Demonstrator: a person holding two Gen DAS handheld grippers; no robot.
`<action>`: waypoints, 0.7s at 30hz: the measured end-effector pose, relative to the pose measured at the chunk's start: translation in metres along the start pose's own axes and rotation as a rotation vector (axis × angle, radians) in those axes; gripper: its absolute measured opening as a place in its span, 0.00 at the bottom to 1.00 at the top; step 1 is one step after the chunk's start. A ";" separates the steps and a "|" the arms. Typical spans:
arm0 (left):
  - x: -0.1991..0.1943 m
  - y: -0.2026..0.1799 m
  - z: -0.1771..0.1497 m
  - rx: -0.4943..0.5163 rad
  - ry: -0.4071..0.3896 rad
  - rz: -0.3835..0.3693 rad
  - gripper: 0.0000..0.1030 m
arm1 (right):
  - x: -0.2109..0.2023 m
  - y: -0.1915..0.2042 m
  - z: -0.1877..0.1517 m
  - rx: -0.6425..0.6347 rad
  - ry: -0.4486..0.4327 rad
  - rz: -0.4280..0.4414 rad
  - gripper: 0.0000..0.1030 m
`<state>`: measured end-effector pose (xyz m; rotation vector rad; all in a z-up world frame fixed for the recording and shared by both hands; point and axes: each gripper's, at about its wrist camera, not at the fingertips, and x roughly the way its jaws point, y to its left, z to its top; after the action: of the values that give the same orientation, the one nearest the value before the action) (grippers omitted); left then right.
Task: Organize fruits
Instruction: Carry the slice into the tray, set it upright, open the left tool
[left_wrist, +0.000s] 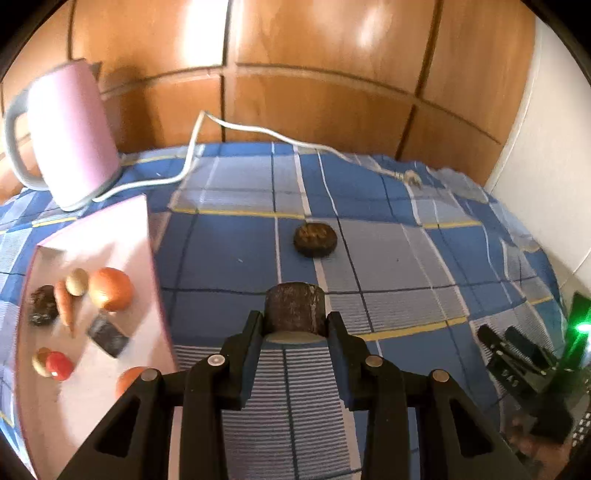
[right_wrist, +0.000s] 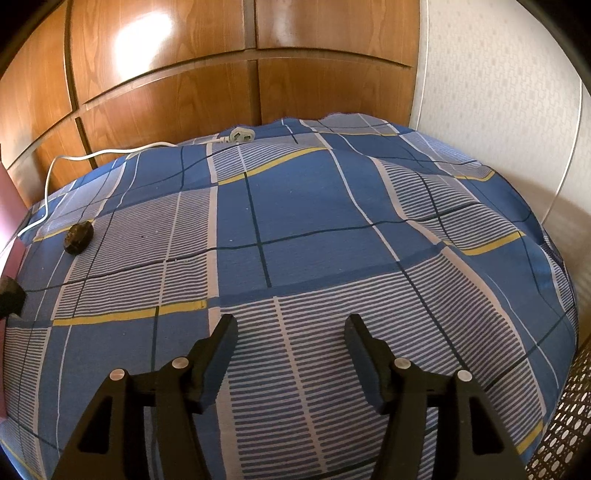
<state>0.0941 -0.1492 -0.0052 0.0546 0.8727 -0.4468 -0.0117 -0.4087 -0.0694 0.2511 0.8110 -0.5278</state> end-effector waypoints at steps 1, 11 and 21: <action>-0.004 0.002 0.001 -0.006 -0.007 0.000 0.34 | 0.000 0.000 0.000 0.000 0.000 -0.001 0.61; -0.047 0.056 -0.005 -0.136 -0.080 0.059 0.34 | 0.001 0.002 0.000 -0.004 0.000 -0.005 0.62; -0.073 0.121 -0.042 -0.275 -0.089 0.182 0.34 | 0.000 0.005 -0.001 -0.018 -0.014 -0.020 0.62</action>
<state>0.0716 -0.0045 0.0060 -0.1367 0.8267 -0.1559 -0.0101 -0.4043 -0.0703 0.2230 0.8046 -0.5401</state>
